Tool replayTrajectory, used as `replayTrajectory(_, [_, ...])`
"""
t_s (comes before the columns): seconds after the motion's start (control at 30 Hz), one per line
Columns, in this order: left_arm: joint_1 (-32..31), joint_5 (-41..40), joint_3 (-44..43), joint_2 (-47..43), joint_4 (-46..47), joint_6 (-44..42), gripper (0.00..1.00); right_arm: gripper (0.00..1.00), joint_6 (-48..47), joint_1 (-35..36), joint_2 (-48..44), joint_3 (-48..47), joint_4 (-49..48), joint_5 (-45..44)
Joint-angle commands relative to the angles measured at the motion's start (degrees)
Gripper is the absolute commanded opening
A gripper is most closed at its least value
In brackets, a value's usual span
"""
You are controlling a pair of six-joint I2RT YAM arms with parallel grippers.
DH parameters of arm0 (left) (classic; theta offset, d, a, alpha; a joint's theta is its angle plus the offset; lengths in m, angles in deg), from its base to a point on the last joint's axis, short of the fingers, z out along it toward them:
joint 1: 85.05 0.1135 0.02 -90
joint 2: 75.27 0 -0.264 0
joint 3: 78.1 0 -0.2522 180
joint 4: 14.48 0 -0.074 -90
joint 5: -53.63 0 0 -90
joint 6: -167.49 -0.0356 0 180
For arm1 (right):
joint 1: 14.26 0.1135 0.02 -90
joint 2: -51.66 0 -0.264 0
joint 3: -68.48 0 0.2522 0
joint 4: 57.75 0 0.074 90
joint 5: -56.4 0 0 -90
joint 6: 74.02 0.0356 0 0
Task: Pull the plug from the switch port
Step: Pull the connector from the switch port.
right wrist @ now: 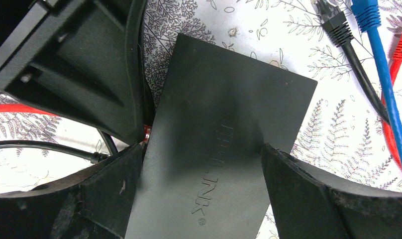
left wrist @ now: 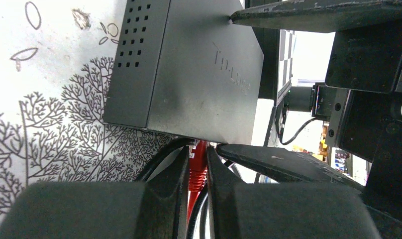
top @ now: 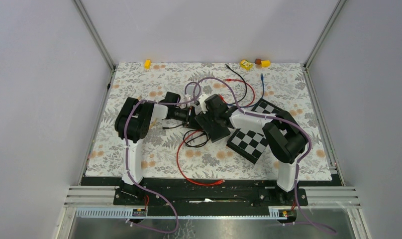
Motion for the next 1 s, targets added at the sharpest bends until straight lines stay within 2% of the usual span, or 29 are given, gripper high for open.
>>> replayTrajectory(0.0, [0.80,-8.41,3.61,0.57,-0.44,-3.65,0.00,0.93,-0.92,-2.94,0.84,-0.14,1.67,-4.05])
replayTrajectory(0.33, [0.80,-7.98,4.33,-0.01,2.42,-1.14,0.00,0.93,-0.90,-3.37,1.01,-0.14,1.71,-3.97])
replayTrajectory(0.57, [0.98,-7.87,-0.99,1.58,-6.01,-4.71,0.00,0.93,-0.89,-3.70,0.87,0.04,1.66,-3.54])
replayTrajectory(0.67, [1.06,-8.20,-1.17,1.91,-6.71,-5.18,0.00,0.93,-0.91,-3.88,0.71,0.06,1.67,-3.41])
replayTrajectory(0.97, [1.02,-7.70,3.91,1.18,-0.46,-2.92,0.00,0.93,-0.66,-4.03,0.85,0.21,1.76,-3.36])
